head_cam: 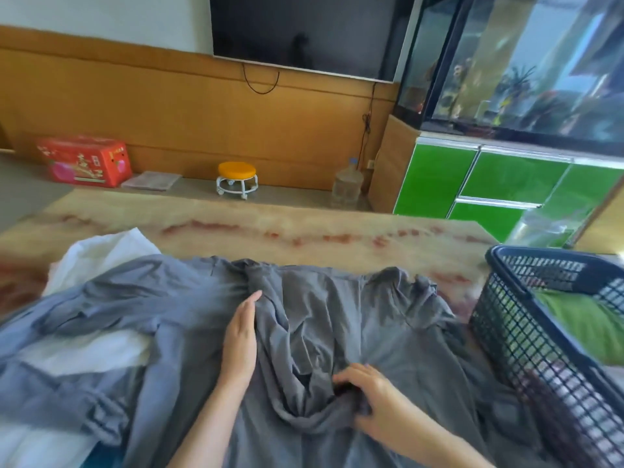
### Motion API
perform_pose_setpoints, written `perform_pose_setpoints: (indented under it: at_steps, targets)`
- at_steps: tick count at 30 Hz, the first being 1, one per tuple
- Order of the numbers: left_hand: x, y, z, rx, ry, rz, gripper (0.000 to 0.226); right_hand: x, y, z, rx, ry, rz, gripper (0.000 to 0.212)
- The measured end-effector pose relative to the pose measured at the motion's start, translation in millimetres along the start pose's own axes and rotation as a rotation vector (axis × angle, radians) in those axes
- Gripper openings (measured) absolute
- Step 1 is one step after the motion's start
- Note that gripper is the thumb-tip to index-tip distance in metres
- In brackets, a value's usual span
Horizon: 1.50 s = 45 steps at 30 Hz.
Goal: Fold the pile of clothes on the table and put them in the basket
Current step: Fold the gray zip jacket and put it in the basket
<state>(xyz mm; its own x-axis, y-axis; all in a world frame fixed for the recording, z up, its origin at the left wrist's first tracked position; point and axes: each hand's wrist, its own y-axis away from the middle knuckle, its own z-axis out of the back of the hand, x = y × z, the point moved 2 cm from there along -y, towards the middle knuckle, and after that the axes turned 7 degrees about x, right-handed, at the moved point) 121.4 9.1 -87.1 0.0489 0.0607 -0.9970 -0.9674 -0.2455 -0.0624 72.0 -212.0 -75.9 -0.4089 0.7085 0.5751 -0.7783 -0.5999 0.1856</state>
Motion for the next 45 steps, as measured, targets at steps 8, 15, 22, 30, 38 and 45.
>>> perform_pose_setpoints:
  at_steps: [8,15,22,30,38,45]
  targets:
    - [-20.8,11.1,0.2,0.125,-0.271,0.24,0.061,28.9,11.0,-9.7,-0.023,-0.044,-0.073,0.082]
    - [-11.6,44.3,0.6,0.217,-0.693,0.236,0.06,39.3,20.2,-24.5,-0.307,0.07,-0.064,0.016]
    - [-22.4,53.4,6.9,0.172,0.535,0.586,0.029,56.8,37.6,-31.7,-0.461,0.367,0.013,0.031]
    - [-29.9,66.7,23.5,0.163,-0.572,0.128,0.061,34.5,44.8,-42.2,-0.644,0.087,-0.069,0.02]
    - [-15.0,74.4,3.1,0.269,-0.404,0.233,0.051,39.6,21.5,-31.0,-0.472,-0.322,-0.303,0.027]
    - [-18.2,91.1,-7.4,0.309,-0.959,-0.388,0.059,14.4,54.9,-19.1,-0.487,-0.076,-0.294,0.031]
